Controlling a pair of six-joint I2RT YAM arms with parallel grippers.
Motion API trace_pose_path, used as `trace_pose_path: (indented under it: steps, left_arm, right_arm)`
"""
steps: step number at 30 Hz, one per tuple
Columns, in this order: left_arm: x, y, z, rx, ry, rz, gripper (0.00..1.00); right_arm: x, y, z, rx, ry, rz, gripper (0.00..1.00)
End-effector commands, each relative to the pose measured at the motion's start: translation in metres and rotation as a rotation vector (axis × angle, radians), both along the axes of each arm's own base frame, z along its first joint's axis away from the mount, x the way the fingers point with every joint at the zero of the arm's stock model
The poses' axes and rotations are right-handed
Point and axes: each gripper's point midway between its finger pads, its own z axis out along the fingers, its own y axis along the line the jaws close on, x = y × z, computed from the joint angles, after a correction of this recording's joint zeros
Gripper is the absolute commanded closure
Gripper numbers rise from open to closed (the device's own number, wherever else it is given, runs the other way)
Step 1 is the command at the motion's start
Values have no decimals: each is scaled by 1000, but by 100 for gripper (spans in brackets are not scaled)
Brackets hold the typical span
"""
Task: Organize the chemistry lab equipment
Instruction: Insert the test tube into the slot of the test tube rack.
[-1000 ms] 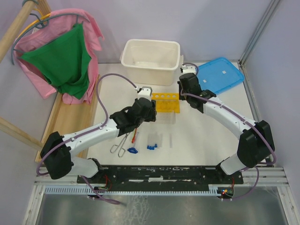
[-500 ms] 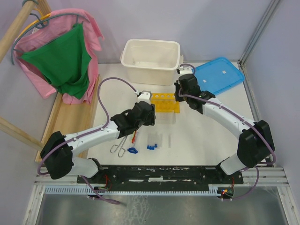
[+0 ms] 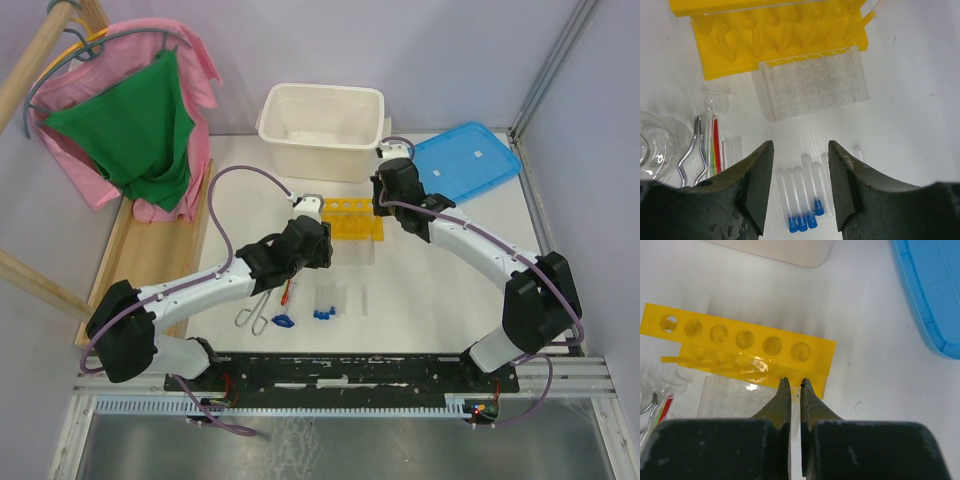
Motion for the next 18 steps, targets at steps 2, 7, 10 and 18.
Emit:
trace_pose_path:
  steps: [2,7,10,18]
  left_arm:
    - [4,-6,12,-53,-33,10,46]
    - [4,-6,9,-50,-28,8,46]
    - [3,-5,7,-44,-26,11,46]
    - [3,-5,0,-31,-16,10,45]
  right_arm:
    - [10,-3,8,-12,-56,-28,99]
    - [11,-2,5,-13,-55,-28,99]
    - [10,-1,1,-14,-42,-20,99]
    - [11,3,-10,-11,-14,-12,99]
